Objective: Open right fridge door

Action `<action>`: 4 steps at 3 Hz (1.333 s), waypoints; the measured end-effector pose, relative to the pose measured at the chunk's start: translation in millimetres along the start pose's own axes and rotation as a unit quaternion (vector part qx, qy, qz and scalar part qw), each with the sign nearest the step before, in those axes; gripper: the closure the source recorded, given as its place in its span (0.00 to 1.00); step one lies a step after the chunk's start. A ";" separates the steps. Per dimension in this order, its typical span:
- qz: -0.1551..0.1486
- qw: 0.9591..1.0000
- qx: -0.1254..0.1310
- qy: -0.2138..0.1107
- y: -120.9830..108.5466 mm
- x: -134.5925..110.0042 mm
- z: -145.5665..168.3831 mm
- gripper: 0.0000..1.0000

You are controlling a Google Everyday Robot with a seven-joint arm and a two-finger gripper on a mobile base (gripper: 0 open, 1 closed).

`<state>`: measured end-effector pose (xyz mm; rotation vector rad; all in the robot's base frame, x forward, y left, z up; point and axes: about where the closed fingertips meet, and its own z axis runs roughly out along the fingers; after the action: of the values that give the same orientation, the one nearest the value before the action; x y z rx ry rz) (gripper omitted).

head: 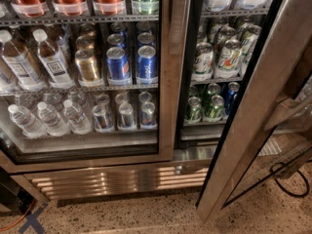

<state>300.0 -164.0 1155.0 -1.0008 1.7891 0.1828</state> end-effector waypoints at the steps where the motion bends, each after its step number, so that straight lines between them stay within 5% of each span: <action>1: 0.000 1.000 0.000 0.000 0.0 0.0 0.0 0.54; 4: 0.000 1.000 0.000 0.000 0.0 0.0 0.0 0.54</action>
Offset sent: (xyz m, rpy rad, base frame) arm -0.1785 0.0214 0.0655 -0.1316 -0.1689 -0.1464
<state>300.0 -164.0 1155.0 -1.0008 1.7891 0.1828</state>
